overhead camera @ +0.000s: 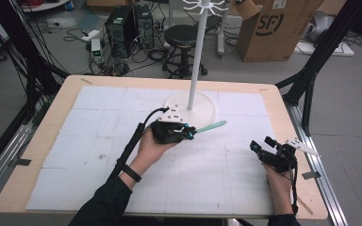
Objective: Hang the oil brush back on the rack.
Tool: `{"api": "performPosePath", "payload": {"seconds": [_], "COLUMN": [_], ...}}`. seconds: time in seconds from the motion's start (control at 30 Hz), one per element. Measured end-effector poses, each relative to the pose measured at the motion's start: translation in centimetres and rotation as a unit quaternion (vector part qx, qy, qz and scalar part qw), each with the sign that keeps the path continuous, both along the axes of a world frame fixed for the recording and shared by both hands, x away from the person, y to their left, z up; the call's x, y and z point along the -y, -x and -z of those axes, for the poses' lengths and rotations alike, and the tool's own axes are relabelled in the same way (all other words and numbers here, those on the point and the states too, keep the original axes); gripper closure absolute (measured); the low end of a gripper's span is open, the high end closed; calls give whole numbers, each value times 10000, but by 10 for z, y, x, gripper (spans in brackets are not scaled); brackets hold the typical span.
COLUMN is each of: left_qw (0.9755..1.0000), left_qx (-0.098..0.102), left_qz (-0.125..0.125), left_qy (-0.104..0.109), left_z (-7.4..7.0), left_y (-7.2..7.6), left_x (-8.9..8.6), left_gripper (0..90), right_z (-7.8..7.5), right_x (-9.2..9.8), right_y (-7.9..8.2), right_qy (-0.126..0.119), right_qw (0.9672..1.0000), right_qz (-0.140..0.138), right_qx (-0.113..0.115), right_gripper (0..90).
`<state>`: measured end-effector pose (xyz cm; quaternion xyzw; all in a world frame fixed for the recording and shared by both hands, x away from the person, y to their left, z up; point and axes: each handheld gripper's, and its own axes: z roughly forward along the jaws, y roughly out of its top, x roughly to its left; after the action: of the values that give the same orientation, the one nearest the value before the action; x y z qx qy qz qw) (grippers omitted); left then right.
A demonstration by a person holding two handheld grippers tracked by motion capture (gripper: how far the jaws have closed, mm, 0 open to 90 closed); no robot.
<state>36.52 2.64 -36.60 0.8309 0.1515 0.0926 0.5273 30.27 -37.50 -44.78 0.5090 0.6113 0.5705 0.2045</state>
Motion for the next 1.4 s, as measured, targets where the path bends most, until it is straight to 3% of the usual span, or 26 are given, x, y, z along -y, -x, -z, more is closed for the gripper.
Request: {"api": "performPosePath", "payload": {"seconds": [0.17, 0.37, 0.67, 1.1, 1.4], "left_qw": [9995, 9973, 9939, 9877, 9841], "left_qx": [73, 87, 194, 532, 682], "left_qz": [-162, -410, -738, -915, -1005], "left_qy": [263, 609, 797, 1148, 1294], "left_z": [-16, -39, -68, -119, -151], "left_y": [-2, -6, -11, -13, -18], "left_x": [-23, -53, -85, -111, -116], "left_gripper": [821, 821, 821, 822, 822], "right_z": [0, 0, 0, 0, 0], "right_x": [0, 0, -1, 0, -1], "right_y": [0, -1, 0, -1, -1], "right_qy": [13, 21, -1, 35, 24], "right_qw": [10000, 10000, 10000, 10000, 10000], "right_qz": [-11, -15, -30, -33, -40], "right_qx": [2, 22, -11, -6, -15], "right_gripper": [153, 153, 153, 153, 153]}}
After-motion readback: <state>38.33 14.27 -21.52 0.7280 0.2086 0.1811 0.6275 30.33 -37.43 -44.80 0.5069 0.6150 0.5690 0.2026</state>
